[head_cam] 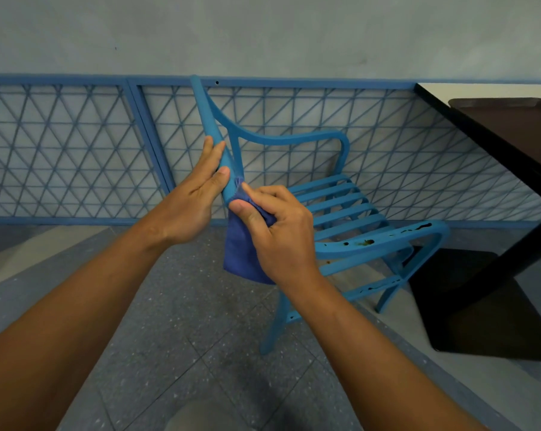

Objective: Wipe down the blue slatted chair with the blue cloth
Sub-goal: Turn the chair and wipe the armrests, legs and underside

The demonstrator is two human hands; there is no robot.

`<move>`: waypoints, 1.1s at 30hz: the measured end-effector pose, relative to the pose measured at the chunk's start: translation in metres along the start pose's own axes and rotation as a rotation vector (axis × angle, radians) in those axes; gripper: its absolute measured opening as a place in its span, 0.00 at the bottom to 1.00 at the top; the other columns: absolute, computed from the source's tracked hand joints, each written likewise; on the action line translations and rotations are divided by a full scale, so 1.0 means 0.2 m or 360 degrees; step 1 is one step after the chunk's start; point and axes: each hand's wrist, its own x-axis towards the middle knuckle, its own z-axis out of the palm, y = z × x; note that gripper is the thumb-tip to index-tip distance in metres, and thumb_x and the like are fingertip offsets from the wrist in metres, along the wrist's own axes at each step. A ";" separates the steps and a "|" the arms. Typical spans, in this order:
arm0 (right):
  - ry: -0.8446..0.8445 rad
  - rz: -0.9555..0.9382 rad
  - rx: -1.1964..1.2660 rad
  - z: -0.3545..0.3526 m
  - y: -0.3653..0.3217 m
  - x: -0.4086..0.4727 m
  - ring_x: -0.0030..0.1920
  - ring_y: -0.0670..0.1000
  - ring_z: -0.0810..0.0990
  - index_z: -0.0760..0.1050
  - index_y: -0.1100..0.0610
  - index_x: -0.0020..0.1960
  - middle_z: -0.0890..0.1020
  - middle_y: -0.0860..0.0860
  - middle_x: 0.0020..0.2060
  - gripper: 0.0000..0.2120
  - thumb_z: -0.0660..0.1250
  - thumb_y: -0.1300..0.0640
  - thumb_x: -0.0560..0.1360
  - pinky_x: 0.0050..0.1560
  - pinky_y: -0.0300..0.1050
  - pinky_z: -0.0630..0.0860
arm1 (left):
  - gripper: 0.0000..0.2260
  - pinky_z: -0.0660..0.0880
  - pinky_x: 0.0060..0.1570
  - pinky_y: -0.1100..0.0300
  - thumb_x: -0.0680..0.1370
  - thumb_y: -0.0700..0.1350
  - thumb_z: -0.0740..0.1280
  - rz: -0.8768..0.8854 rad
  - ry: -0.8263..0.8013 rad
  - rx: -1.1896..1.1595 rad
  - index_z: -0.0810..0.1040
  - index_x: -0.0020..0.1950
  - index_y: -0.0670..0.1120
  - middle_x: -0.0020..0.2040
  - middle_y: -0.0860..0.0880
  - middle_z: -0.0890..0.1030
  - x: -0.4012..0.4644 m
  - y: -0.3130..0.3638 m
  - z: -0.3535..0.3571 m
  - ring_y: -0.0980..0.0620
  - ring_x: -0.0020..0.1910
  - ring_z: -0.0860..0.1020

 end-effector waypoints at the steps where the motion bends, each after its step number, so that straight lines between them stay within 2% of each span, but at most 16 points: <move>1: 0.0013 0.0004 -0.0026 0.00 0.03 -0.02 0.45 0.45 0.81 0.85 0.54 0.57 0.82 0.48 0.45 0.11 0.73 0.53 0.76 0.47 0.44 0.78 | 0.26 0.46 0.64 0.83 0.85 0.55 0.50 0.0001 -0.0005 0.0003 0.47 0.83 0.54 0.82 0.61 0.42 0.00 0.00 0.00 0.68 0.78 0.44; 4: 0.0017 0.0040 -0.0141 -0.02 0.10 -0.09 0.45 0.45 0.80 0.85 0.54 0.56 0.81 0.48 0.45 0.11 0.73 0.52 0.76 0.46 0.47 0.78 | 0.26 0.45 0.63 0.83 0.86 0.55 0.50 -0.0008 0.0008 0.0010 0.47 0.83 0.55 0.82 0.61 0.41 0.00 0.01 0.01 0.68 0.78 0.44; 9: -0.0152 0.0025 -0.0262 -0.07 0.02 -0.03 0.44 0.44 0.80 0.85 0.52 0.57 0.81 0.45 0.45 0.11 0.71 0.49 0.78 0.45 0.47 0.77 | 0.25 0.45 0.62 0.85 0.86 0.53 0.50 -0.0008 0.0043 0.0045 0.47 0.83 0.54 0.82 0.60 0.42 0.00 0.02 0.03 0.68 0.78 0.43; 12: -0.0138 -0.0057 -0.0328 -0.05 -0.02 -0.01 0.45 0.45 0.80 0.84 0.51 0.60 0.80 0.45 0.47 0.13 0.69 0.49 0.79 0.44 0.46 0.77 | 0.25 0.45 0.72 0.74 0.87 0.53 0.50 -0.0015 0.0063 0.0095 0.48 0.83 0.54 0.83 0.59 0.43 0.00 0.02 0.02 0.66 0.79 0.44; 14: -0.0098 -0.0068 -0.0353 -0.03 0.01 -0.05 0.45 0.46 0.79 0.82 0.51 0.63 0.79 0.46 0.48 0.15 0.67 0.49 0.80 0.43 0.45 0.77 | 0.25 0.44 0.72 0.71 0.87 0.52 0.51 -0.0028 0.0073 0.0142 0.49 0.83 0.53 0.83 0.57 0.43 -0.01 0.03 0.02 0.65 0.79 0.44; 18: -0.0059 0.0018 -0.0472 -0.05 0.16 -0.17 0.42 0.45 0.76 0.81 0.50 0.65 0.76 0.47 0.46 0.16 0.64 0.47 0.80 0.38 0.46 0.75 | 0.26 0.43 0.69 0.74 0.87 0.52 0.52 -0.0034 0.0054 0.0177 0.47 0.83 0.53 0.83 0.57 0.41 -0.03 0.04 0.06 0.64 0.79 0.42; 22: -0.0160 0.0111 -0.0535 -0.18 0.29 -0.27 0.42 0.46 0.76 0.82 0.49 0.62 0.75 0.45 0.45 0.15 0.63 0.46 0.81 0.40 0.49 0.76 | 0.25 0.46 0.71 0.77 0.87 0.51 0.51 -0.0020 0.0302 -0.0030 0.48 0.84 0.51 0.83 0.57 0.45 -0.10 0.06 0.17 0.66 0.79 0.45; 23: -0.0178 0.0148 -0.0539 -0.23 0.31 -0.30 0.42 0.46 0.76 0.82 0.49 0.61 0.75 0.45 0.45 0.13 0.64 0.47 0.81 0.41 0.49 0.76 | 0.25 0.47 0.74 0.74 0.87 0.52 0.50 0.0006 0.0368 -0.0069 0.50 0.84 0.51 0.83 0.57 0.46 -0.12 0.06 0.21 0.65 0.79 0.46; 25: -0.0181 0.0259 -0.0522 -0.33 0.38 -0.35 0.45 0.46 0.77 0.83 0.49 0.59 0.75 0.45 0.47 0.11 0.65 0.49 0.81 0.44 0.50 0.77 | 0.21 0.51 0.80 0.59 0.87 0.52 0.51 0.0132 0.0458 0.0011 0.60 0.81 0.50 0.84 0.53 0.50 -0.16 0.04 0.25 0.59 0.81 0.47; 27: -0.0194 0.0347 -0.0500 -0.42 0.43 -0.36 0.47 0.45 0.76 0.83 0.51 0.57 0.74 0.45 0.49 0.11 0.65 0.50 0.82 0.48 0.50 0.76 | 0.16 0.51 0.80 0.51 0.87 0.50 0.54 0.0235 0.0484 0.0226 0.69 0.73 0.51 0.83 0.50 0.56 -0.17 0.03 0.23 0.54 0.82 0.48; 29: -0.0238 0.0371 -0.0488 -0.46 0.44 -0.34 0.49 0.43 0.75 0.83 0.52 0.57 0.74 0.46 0.50 0.12 0.63 0.50 0.82 0.50 0.49 0.75 | 0.13 0.52 0.79 0.48 0.86 0.49 0.55 0.0351 0.0408 0.0527 0.76 0.64 0.50 0.78 0.49 0.67 -0.15 0.05 0.17 0.50 0.82 0.54; 31: -0.0277 0.0330 -0.0468 -0.46 0.42 -0.28 0.50 0.43 0.75 0.83 0.53 0.60 0.74 0.46 0.51 0.13 0.63 0.50 0.83 0.51 0.47 0.75 | 0.14 0.52 0.77 0.48 0.83 0.49 0.56 0.0516 0.0229 0.0894 0.81 0.55 0.49 0.65 0.49 0.79 -0.10 0.11 0.12 0.47 0.76 0.65; 33: -0.0284 0.0229 -0.0449 -0.41 0.37 -0.20 0.51 0.45 0.77 0.82 0.53 0.62 0.77 0.47 0.51 0.13 0.65 0.51 0.82 0.51 0.47 0.75 | 0.15 0.55 0.74 0.49 0.81 0.51 0.57 0.0627 0.0094 0.1194 0.82 0.48 0.48 0.49 0.50 0.83 -0.04 0.16 0.12 0.46 0.61 0.77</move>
